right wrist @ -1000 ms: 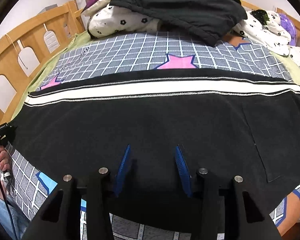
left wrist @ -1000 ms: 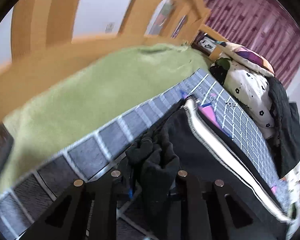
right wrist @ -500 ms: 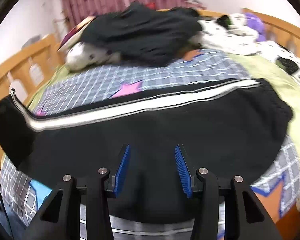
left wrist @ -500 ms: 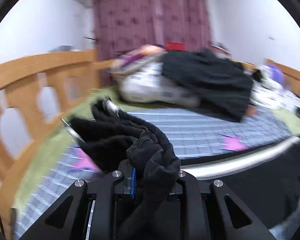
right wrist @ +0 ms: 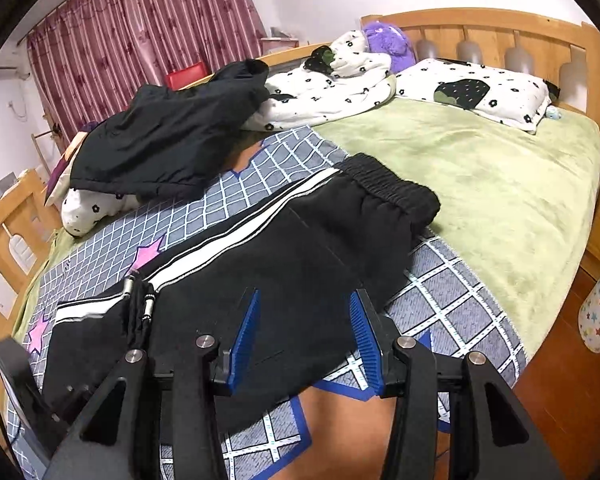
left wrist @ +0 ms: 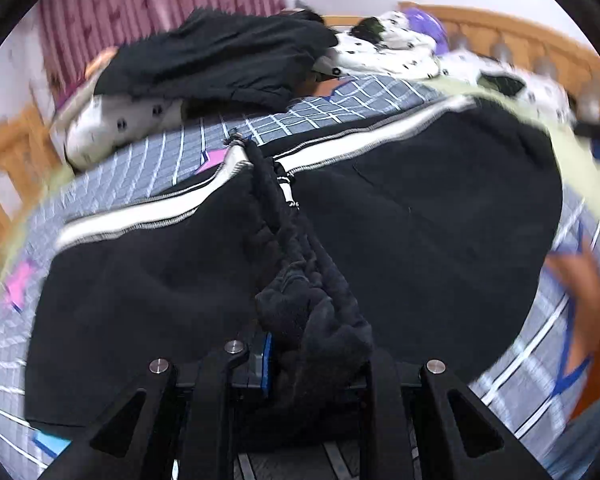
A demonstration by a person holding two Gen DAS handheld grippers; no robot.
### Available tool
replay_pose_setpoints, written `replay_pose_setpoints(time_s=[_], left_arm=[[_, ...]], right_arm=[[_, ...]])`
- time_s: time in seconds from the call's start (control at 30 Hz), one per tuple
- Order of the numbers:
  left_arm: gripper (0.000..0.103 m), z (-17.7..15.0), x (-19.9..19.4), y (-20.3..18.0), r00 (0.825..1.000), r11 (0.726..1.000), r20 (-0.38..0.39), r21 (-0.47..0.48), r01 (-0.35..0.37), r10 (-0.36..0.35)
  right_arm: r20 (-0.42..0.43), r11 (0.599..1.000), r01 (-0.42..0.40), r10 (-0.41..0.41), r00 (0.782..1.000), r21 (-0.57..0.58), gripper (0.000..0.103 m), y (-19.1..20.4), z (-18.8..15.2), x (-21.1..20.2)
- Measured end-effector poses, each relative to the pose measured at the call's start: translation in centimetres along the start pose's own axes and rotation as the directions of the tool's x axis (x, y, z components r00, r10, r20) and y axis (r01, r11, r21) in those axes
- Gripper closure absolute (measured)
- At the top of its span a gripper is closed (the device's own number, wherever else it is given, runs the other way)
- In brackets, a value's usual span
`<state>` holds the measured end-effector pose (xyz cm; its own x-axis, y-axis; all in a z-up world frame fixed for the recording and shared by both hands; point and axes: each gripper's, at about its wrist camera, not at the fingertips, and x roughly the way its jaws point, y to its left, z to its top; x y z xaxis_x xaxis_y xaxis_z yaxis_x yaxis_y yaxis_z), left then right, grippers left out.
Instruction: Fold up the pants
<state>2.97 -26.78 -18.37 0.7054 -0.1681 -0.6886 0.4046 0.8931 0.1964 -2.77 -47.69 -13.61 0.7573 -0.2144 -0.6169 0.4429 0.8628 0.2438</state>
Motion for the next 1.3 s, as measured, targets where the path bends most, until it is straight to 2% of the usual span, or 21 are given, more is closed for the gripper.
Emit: replay_pose_setpoints(time_s=[0.1,0.13,0.2,0.23,0.33,0.37,0.43,0.53,0.6,0.73,0.8,0.9,1.0,1.13,1.3], left_arm=[[0.082,0.2,-0.7,1.8,0.997,0.997,-0.018,-0.029,0.076,-0.077],[0.081,0.4,-1.3,3.2,0.99,0.987,-0.033,-0.079,0.137,-0.14],[0.079,0.5,-1.8,4.7,0.974,0.966,-0.045,-0.145,0.214,-0.222],[0.079,0.5,-2.6,6.1,0.959,0.945,-0.041,-0.189,0.268,-0.281],[0.078,-0.3,-4.0,9.0,0.943,0.915,-0.012,-0.248,0.318,-0.331],[0.068,-0.6,-4.4,10.2,0.944,0.91,-0.003,-0.266,0.318,-0.331],[0.056,-1.3,-5.0,12.4,0.949,0.905,0.023,-0.294,0.307,-0.315],[0.055,-2.4,-5.7,16.1,0.969,0.91,0.061,-0.334,0.247,-0.241],[0.055,-3.3,-6.1,18.7,0.974,0.903,0.067,-0.366,0.227,-0.218],[0.055,-4.7,-6.2,23.1,0.99,0.895,0.048,-0.424,0.139,-0.131],[0.054,-5.5,-6.1,25.1,0.997,0.894,0.037,-0.442,0.075,-0.066],[0.051,-7.0,-5.4,28.0,1.0,0.88,-0.001,-0.475,-0.01,0.011],[0.051,-8.6,-4.5,30.4,0.999,0.856,-0.041,-0.514,-0.044,0.026],[0.051,-10.5,-3.6,32.2,0.996,0.821,-0.084,-0.569,-0.055,0.008],[0.051,-11.9,-2.9,33.9,0.992,0.79,-0.126,-0.608,-0.076,-0.001]], right_arm=[[-0.006,0.999,-0.014,0.013,1.0,-0.04,0.057,1.4,-0.2,0.3],[-0.003,0.998,-0.016,0.016,1.0,-0.055,0.057,1.8,-0.4,0.2],[0.004,0.995,-0.02,0.02,1.0,-0.094,0.057,3.1,-0.7,0.2],[0.005,0.994,-0.022,0.023,1.0,-0.11,0.057,3.7,-0.9,0.2],[-0.005,0.986,-0.026,0.026,1.0,-0.163,0.057,5.8,-1.3,0.7],[-0.008,0.984,-0.028,0.027,1.0,-0.176,0.057,6.4,-1.4,0.8],[-0.021,0.981,-0.038,0.035,0.999,-0.192,0.056,7.5,-1.7,1.0],[-0.051,0.973,-0.081,0.071,0.996,-0.216,0.054,9.0,-2.4,1.4],[-0.076,0.967,-0.098,0.083,0.994,-0.236,0.054,10.4,-2.9,1.8],[-0.106,0.952,-0.115,0.088,0.99,-0.282,0.053,12.8,-3.6,2.5],[-0.133,0.947,-0.128,0.092,0.987,-0.296,0.053,13.9,-4.0,2.8],[-0.169,0.942,-0.158,0.111,0.979,-0.295,0.053,15.1,-4.7,3.2],[-0.205,0.942,-0.188,0.133,0.97,-0.277,0.05,16.1,-5.5,3.7],[-0.268,0.938,-0.206,0.13,0.955,-0.28,0.049,17.5,-7.0,5.0],[-0.269,0.931,-0.221,0.142,0.953,-0.29,0.049,18.4,-7.5,4.9]])
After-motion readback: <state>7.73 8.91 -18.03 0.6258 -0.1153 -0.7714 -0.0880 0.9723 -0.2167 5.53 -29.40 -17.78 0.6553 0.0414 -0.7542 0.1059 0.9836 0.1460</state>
